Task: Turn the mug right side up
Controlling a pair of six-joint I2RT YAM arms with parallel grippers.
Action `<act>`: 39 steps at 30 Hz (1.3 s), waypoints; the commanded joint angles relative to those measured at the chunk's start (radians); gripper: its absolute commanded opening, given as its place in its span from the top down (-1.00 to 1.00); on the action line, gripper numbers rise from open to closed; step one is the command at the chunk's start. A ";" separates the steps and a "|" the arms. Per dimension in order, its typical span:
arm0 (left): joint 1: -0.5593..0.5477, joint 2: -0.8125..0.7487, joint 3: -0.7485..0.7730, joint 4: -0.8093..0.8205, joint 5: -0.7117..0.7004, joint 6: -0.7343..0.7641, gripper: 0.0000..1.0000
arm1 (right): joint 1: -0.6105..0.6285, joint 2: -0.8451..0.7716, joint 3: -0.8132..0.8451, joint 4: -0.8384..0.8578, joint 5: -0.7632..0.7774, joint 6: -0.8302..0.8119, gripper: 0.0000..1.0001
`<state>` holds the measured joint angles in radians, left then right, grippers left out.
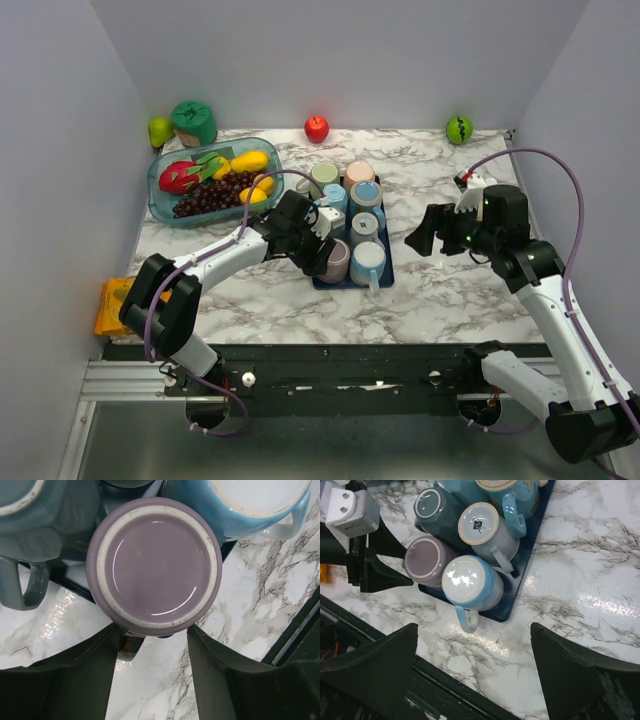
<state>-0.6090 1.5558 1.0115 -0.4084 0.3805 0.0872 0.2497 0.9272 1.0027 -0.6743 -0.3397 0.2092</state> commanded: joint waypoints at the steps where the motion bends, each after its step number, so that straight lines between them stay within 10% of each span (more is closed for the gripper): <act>1: -0.020 0.000 0.002 0.000 0.037 0.003 -0.18 | 0.006 0.005 -0.012 0.009 0.050 0.004 -1.00; 27: -0.069 0.038 -0.022 0.029 -0.167 -0.009 0.31 | 0.006 -0.028 -0.050 0.007 0.084 0.041 -0.99; 32: -0.072 0.035 -0.019 0.026 -0.169 -0.009 0.96 | 0.005 -0.039 -0.052 0.002 0.090 0.048 -0.99; 39: -0.074 -0.028 -0.016 0.013 -0.178 -0.032 1.00 | 0.006 -0.053 -0.053 -0.001 0.070 0.055 -0.98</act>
<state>-0.6830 1.5806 1.0023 -0.3878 0.2310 0.0799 0.2497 0.8936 0.9615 -0.6750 -0.2741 0.2546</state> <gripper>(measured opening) 0.140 0.995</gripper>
